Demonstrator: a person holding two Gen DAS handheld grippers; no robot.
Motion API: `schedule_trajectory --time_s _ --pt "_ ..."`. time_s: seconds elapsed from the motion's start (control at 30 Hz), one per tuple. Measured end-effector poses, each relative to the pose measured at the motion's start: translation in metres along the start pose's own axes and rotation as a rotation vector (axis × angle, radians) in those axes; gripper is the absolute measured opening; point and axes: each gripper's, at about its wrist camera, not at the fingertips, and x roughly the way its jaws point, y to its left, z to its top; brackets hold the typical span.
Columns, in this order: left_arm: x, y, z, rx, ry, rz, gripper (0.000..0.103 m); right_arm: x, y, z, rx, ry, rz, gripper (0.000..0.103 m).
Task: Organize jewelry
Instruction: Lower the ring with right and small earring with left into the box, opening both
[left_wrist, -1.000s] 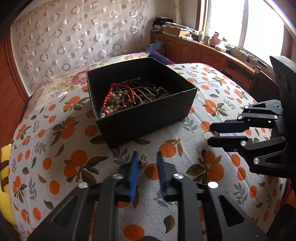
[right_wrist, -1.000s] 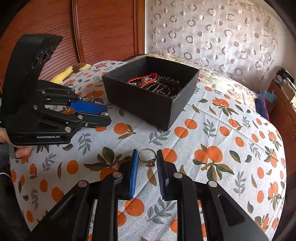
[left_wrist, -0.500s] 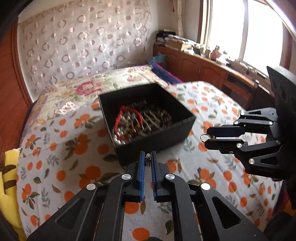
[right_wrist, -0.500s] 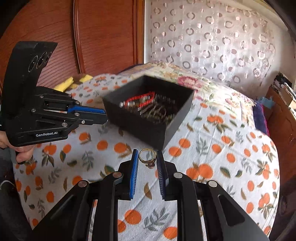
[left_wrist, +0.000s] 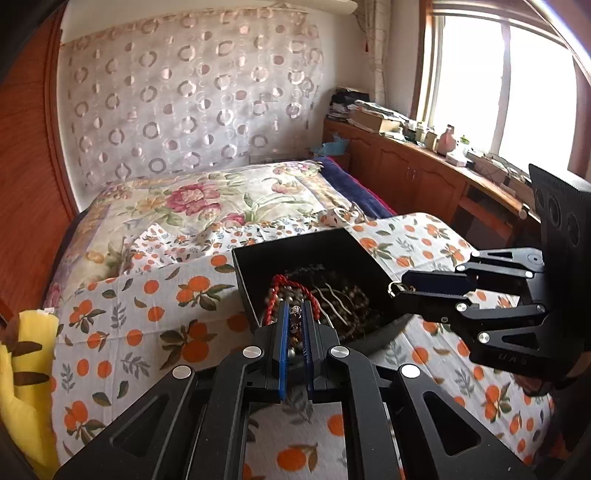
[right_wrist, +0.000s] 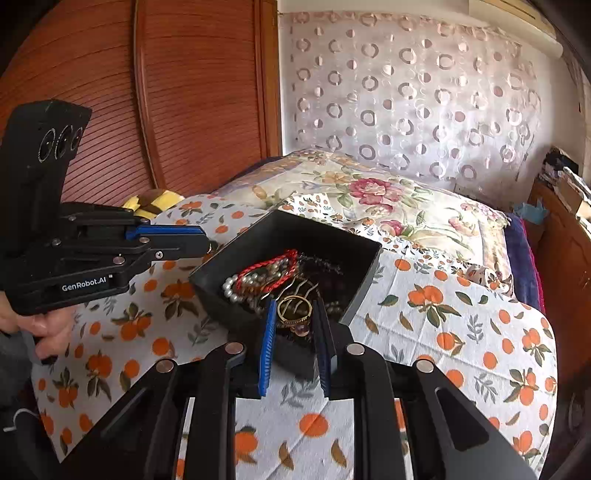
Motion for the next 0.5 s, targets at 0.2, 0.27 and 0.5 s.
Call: schedule_trajectory --time_s 0.2,0.27,0.5 --pt "0.008 0.001 0.010 -0.005 -0.011 0.005 0.006 0.005 -0.009 0.000 0.051 -0.004 0.000 0.045" --pt "0.010 0.001 0.014 -0.005 -0.014 0.007 0.006 0.002 -0.012 -0.001 0.061 -0.010 -0.004 0.045" --pt "0.013 -0.002 0.018 -0.008 -0.016 0.014 0.006 -0.011 -0.017 -0.007 0.078 -0.025 -0.022 0.045"
